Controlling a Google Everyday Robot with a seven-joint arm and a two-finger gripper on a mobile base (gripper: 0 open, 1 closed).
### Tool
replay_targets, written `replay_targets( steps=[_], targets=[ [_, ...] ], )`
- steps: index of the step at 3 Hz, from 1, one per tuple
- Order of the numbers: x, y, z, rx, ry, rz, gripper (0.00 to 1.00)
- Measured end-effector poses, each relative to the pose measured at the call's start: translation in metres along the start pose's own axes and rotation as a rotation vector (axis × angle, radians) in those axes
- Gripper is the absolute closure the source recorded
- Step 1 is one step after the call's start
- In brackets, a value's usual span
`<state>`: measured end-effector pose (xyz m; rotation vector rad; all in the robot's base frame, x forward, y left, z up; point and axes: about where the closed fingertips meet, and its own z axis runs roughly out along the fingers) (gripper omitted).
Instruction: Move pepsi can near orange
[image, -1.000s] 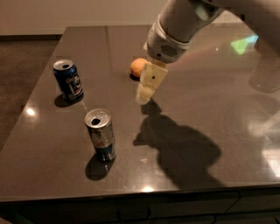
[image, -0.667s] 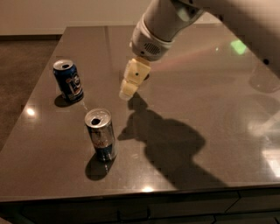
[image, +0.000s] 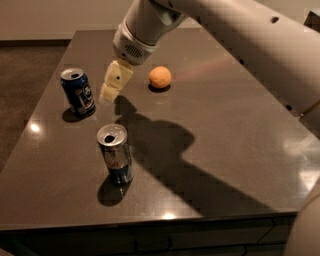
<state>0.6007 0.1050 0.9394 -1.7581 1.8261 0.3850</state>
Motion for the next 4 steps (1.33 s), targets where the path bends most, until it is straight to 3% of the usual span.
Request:
replay_targets(
  steps=[2,4],
  targets=[
    [-0.068,0.017,0.067,-0.099,-0.015,-0.025,0.00],
    [-0.068,0.014,0.067,-0.082,-0.031,-0.016,0.00]
  ],
)
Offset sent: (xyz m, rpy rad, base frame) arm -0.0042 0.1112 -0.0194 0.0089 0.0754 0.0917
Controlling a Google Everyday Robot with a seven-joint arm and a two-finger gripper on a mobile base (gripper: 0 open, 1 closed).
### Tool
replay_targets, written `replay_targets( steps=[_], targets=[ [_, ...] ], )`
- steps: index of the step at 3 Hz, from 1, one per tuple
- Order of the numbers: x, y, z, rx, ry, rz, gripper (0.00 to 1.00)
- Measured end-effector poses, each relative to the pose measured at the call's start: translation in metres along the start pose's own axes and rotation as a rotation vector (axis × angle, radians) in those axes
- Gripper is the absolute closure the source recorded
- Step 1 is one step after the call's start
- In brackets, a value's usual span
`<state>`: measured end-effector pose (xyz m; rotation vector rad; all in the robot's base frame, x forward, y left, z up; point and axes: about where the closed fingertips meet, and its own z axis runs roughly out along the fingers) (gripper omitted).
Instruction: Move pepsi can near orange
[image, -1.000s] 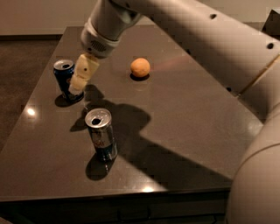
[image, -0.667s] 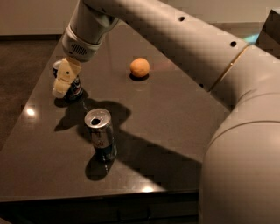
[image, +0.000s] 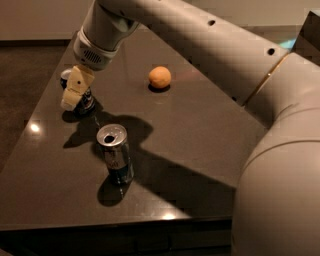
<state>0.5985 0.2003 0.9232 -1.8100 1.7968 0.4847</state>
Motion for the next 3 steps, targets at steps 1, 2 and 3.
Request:
replay_targets(
  steps=[1,2,3],
  targets=[
    [0.0014,-0.0065,-0.0002,0.024,-0.020,0.018,0.00],
    [0.0015,-0.0104,0.0035,0.031,-0.044,0.028,0.00],
    [0.0040,-0.0140,0.0089,0.028,-0.052,0.036,0.17]
  ],
)
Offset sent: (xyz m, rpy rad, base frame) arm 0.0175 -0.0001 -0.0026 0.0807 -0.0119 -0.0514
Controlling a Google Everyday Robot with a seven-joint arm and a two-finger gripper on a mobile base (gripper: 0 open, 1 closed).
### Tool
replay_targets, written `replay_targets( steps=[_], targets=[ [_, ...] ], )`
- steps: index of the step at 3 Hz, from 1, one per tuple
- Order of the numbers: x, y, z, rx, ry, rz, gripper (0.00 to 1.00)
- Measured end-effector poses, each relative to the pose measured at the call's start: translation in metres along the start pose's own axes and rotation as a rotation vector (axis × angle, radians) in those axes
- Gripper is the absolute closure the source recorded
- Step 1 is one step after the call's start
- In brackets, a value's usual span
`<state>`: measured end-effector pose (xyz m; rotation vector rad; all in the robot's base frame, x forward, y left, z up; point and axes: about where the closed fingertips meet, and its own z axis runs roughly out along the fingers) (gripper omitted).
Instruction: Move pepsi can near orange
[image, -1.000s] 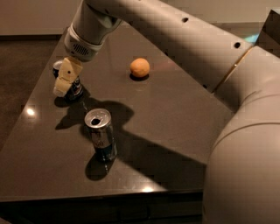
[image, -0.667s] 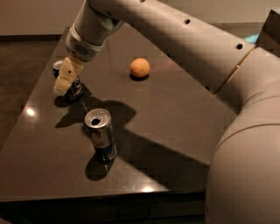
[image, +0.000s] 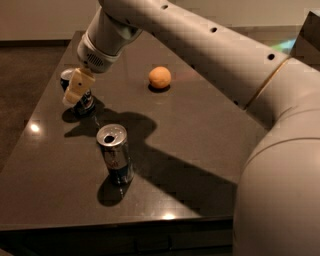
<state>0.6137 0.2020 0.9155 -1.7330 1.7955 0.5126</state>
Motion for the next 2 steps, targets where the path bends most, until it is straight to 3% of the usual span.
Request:
replay_targets(
  steps=[2],
  targets=[
    [-0.0062,-0.0019,0.0088,-0.017,-0.026,-0.007,0.63]
  ],
)
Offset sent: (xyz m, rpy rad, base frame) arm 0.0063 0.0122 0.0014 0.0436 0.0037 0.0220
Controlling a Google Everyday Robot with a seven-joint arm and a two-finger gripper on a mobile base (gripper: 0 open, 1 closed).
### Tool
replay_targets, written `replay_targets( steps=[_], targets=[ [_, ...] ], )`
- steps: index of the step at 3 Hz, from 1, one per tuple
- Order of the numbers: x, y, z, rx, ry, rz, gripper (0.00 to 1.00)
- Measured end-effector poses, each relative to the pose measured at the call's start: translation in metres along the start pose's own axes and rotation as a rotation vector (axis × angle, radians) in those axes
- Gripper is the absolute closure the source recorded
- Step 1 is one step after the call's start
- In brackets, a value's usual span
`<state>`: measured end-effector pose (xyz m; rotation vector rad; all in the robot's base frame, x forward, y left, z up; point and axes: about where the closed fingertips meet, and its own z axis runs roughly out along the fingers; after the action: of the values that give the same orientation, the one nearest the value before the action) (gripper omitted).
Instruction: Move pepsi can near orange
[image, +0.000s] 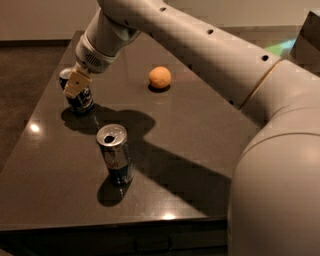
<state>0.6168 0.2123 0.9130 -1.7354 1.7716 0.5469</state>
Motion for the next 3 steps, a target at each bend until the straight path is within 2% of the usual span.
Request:
replay_targets(
  steps=[1,2,3],
  targets=[
    [-0.002,0.000,-0.007,0.011,-0.002,0.005,0.87],
    [0.001,0.000,-0.028,0.054,0.006,0.017,1.00],
    [0.007,-0.003,-0.055,0.105,0.026,0.035,1.00]
  ],
)
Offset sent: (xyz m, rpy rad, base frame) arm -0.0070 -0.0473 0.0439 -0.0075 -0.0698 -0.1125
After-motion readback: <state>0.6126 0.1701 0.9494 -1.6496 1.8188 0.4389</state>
